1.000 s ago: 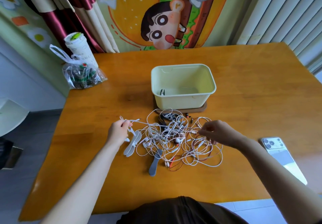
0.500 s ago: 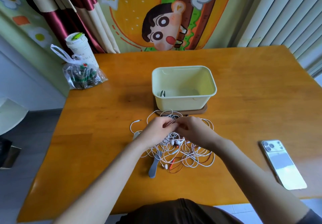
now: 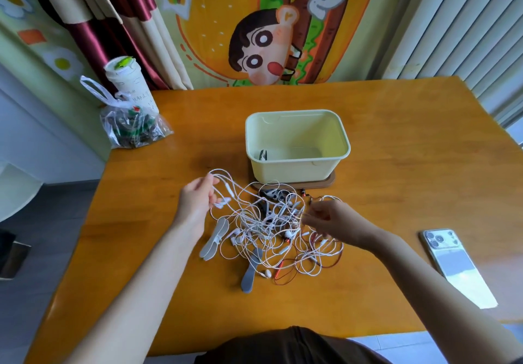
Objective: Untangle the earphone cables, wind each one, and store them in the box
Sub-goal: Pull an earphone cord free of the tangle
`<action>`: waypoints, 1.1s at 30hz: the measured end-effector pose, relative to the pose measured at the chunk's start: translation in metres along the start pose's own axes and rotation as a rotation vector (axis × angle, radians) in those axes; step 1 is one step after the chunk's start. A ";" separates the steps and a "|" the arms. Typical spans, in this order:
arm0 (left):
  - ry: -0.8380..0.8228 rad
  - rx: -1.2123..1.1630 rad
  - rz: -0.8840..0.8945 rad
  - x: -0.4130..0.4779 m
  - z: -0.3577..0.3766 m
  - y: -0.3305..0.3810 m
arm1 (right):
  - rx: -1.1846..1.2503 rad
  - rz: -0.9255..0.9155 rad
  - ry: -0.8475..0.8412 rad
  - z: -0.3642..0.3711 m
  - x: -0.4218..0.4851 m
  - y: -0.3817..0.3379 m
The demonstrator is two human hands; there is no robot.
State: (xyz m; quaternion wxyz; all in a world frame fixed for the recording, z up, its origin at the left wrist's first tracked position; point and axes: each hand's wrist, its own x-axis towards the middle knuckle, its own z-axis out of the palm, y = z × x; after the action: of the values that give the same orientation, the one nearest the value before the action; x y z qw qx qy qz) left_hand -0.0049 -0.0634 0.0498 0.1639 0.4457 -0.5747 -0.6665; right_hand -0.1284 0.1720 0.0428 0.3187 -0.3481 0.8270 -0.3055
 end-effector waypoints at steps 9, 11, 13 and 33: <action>-0.135 0.107 -0.059 -0.009 0.006 -0.017 | -0.114 0.128 0.187 -0.009 0.002 0.017; -0.303 0.200 0.017 -0.024 0.022 -0.011 | -0.157 0.040 0.151 -0.004 0.004 -0.003; -0.465 0.317 0.130 -0.037 0.038 -0.006 | -0.178 -0.042 0.101 0.001 0.005 -0.023; -0.083 0.492 0.413 -0.010 0.007 0.013 | -0.132 0.110 0.186 -0.029 0.017 0.017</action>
State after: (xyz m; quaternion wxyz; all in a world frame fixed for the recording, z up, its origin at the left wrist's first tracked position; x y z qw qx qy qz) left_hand -0.0088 -0.0553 0.0652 0.1597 0.3184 -0.8030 -0.4778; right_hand -0.1659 0.1770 0.0425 0.2332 -0.2928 0.8891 -0.2635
